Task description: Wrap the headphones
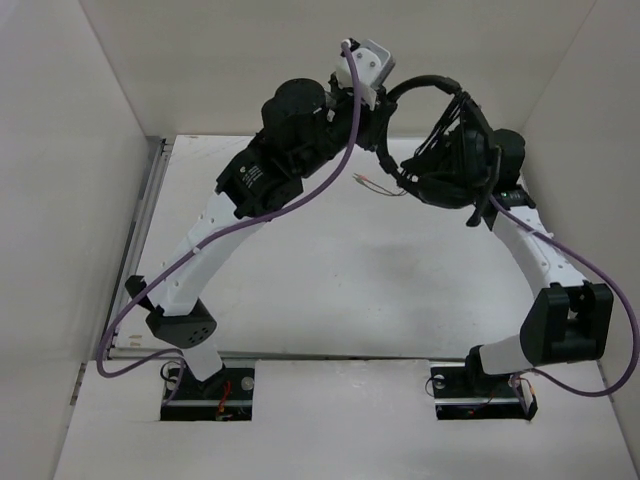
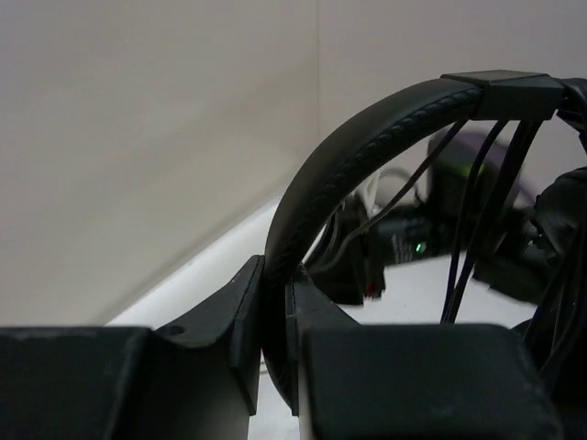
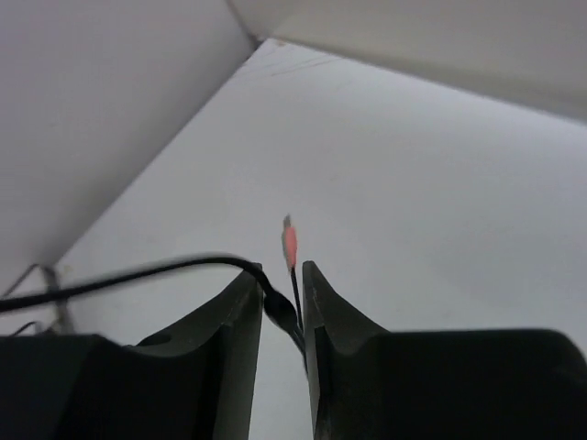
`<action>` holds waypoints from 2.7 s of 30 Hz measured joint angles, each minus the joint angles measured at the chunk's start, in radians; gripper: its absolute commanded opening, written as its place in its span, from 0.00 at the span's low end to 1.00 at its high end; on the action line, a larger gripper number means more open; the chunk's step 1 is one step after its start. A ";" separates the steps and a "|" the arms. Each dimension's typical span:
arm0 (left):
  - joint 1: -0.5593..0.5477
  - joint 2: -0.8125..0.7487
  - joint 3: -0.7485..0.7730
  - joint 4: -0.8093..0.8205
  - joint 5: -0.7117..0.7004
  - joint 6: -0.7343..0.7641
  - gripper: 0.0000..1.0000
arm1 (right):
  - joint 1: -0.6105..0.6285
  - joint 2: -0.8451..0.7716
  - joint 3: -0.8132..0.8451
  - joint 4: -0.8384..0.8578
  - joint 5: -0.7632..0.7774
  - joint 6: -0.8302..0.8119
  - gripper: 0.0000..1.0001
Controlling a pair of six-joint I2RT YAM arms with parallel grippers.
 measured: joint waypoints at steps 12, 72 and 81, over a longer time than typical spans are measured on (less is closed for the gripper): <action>-0.001 0.137 0.250 -0.006 0.014 -0.045 0.01 | 0.102 -0.009 -0.274 0.592 -0.143 0.624 0.41; 0.201 0.313 0.100 0.344 -0.462 0.185 0.01 | 0.434 -0.165 0.283 -0.530 0.529 -0.840 0.01; 0.151 0.301 -0.196 0.286 -0.438 0.194 0.01 | 0.431 -0.147 0.325 -0.506 0.842 -1.209 0.01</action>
